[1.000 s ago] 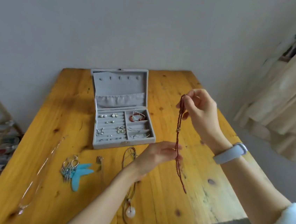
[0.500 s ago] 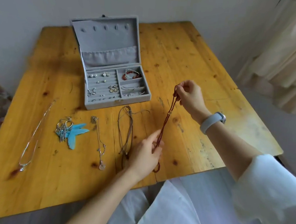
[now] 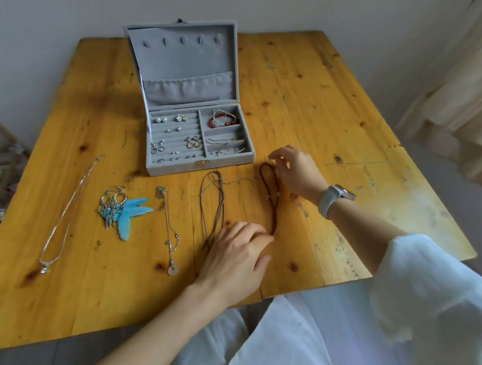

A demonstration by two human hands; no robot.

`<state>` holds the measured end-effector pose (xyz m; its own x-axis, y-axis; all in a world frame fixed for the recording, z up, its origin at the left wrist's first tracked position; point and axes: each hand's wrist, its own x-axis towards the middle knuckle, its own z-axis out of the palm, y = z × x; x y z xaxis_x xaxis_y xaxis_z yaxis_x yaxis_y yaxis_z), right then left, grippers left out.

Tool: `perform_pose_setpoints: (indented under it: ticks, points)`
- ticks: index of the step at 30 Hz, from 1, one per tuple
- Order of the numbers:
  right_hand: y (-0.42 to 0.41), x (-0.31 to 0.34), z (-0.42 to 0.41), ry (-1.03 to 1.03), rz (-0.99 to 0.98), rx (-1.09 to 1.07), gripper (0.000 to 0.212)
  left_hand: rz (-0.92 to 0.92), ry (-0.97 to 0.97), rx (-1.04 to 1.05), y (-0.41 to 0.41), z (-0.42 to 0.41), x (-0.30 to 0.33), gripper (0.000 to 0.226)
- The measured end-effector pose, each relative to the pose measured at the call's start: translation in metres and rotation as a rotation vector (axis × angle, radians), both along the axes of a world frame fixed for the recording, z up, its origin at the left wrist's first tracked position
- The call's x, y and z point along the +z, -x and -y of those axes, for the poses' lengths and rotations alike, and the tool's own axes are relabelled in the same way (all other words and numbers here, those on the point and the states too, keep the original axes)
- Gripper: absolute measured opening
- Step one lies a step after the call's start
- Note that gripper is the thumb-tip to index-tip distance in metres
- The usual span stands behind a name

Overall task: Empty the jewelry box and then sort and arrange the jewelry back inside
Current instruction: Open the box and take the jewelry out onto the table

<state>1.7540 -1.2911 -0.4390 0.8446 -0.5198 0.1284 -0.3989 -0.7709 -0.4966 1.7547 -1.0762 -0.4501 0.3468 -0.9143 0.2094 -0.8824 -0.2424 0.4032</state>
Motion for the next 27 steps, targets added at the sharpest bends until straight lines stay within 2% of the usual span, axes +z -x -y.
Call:
perform_pose_setpoints:
  ticks: [2, 5, 8, 13, 17, 20, 25, 27]
  points:
    - [0.017, -0.008, -0.007, 0.12, 0.013, 0.11, 0.032, 0.021, 0.014, -0.056, -0.003, -0.006, -0.003, 0.034]
    - [0.039, -0.022, -0.017, 0.247, -0.132, 0.276, 0.043, 0.01, 0.049, -0.14, -0.005, -0.014, -0.008, 0.031]
    - [0.043, -0.026, -0.016, 0.296, -0.263, 0.318, 0.047, -0.009, 0.078, -0.221, -0.003, -0.017, -0.011, 0.028]
    - [0.021, -0.019, -0.023, 0.336, -0.369, 0.388, 0.048, -0.007, 0.086, -0.343, 0.0, -0.021, -0.015, 0.025]
    - [0.01, -0.022, -0.036, 0.303, -0.26, 0.42, 0.046, 0.011, 0.102, -0.336, -0.005, -0.027, -0.014, 0.027]
    - [0.016, -0.022, -0.035, 0.245, -0.114, 0.415, 0.047, 0.114, 0.023, -0.282, -0.011, -0.027, -0.014, 0.035]
    - [0.026, -0.022, -0.024, 0.224, -0.222, 0.402, 0.046, 0.167, -0.052, -0.328, -0.01, -0.027, -0.017, 0.038]
    - [0.023, -0.017, -0.025, 0.195, -0.161, 0.383, 0.045, 0.154, -0.045, -0.342, -0.012, -0.026, -0.015, 0.038]
